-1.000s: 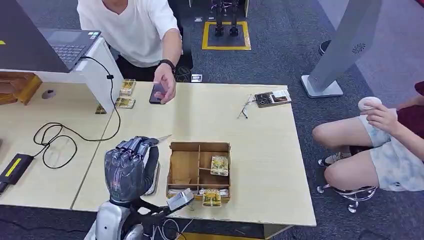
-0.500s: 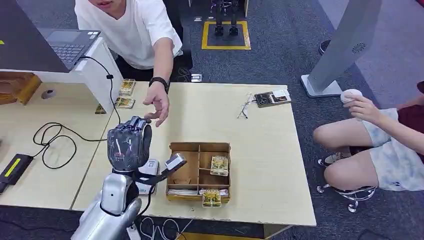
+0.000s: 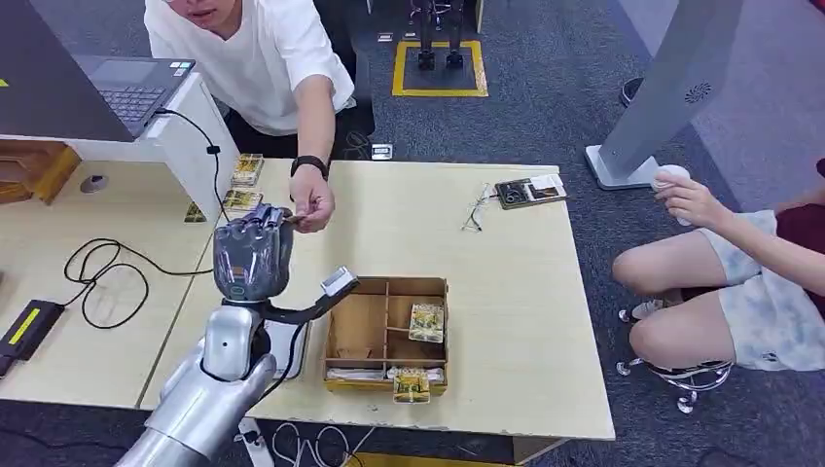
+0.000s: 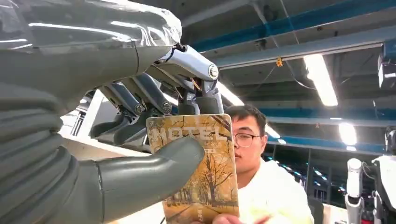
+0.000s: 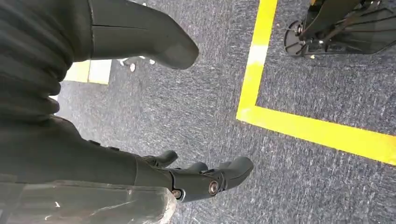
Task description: Pass the card to the sensor for recognition and then transmit it.
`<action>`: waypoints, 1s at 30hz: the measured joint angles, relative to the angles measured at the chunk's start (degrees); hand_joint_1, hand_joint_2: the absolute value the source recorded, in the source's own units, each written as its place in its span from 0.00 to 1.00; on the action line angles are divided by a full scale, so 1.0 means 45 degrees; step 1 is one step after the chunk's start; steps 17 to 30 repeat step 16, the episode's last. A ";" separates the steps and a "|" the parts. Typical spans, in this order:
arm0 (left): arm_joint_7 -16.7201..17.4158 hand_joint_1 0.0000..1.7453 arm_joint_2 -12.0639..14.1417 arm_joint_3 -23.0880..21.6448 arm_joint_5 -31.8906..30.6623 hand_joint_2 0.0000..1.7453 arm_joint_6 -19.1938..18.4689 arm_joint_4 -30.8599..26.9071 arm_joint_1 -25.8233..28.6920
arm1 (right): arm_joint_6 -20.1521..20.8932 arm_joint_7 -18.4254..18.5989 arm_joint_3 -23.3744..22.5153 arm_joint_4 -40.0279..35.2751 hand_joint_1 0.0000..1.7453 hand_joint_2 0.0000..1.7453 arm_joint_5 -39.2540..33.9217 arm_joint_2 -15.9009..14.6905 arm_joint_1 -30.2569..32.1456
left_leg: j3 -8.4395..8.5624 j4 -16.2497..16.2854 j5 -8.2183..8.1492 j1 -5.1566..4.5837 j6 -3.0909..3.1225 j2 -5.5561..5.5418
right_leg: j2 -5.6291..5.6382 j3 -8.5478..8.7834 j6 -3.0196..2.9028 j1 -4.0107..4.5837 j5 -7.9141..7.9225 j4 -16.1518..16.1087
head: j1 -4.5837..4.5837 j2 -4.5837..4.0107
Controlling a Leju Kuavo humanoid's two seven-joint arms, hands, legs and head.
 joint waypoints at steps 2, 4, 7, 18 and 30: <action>-0.0039 1.00 -0.0068 0.0000 0.0000 1.00 0.0000 0.0209 -0.0078 | -0.0010 0.0005 0.0005 0.0000 0.00 1.00 0.0058 -0.0005 0.0002 | 0.0000 0.0000 0.0000 0.0000 0.0000 0.0000 | 0.0000 0.0000 0.0000 0.0000 0.0000 0.0000 | 0.0000 0.0000; -0.0073 0.92 -0.0150 0.0000 0.0000 1.00 0.0000 0.0383 -0.0138 | -0.0014 0.0010 0.0005 0.0000 0.00 1.00 0.0083 -0.0010 0.0003 | -0.0001 0.0000 0.0000 -0.0001 0.0000 0.0001 | 0.0000 0.0000 0.0000 0.0000 0.0000 -0.0001 | 0.0005 0.0000; -0.0165 0.15 -0.0291 0.0000 0.0005 1.00 0.0000 0.0606 -0.0172 | -0.0014 0.0078 0.0010 0.0000 0.00 1.00 0.0112 -0.0015 0.0007 | -0.0001 0.0001 -0.0001 -0.0001 0.0000 0.0001 | 0.0000 0.0000 0.0000 0.0000 0.0000 -0.0001 | 0.0000 0.0000; -0.0704 0.00 -0.0680 0.0000 0.0005 1.00 0.0005 0.0699 -0.0075 | -0.0063 0.0155 0.0092 0.0000 0.00 1.00 0.0131 -0.0024 0.0014 | -0.0003 0.0000 -0.0001 0.0000 0.0000 0.0000 | 0.0000 0.0000 0.0000 0.0000 0.0000 0.0000 | 0.0005 0.0000; -0.0704 0.00 -0.0680 0.0000 0.0005 1.00 0.0005 0.0699 -0.0075 | -0.0063 0.0155 0.0092 0.0000 0.00 1.00 0.0131 -0.0024 0.0014 | -0.0003 0.0000 -0.0001 0.0000 0.0000 0.0000 | 0.0000 0.0000 0.0000 0.0000 0.0000 0.0000 | 0.0005 0.0000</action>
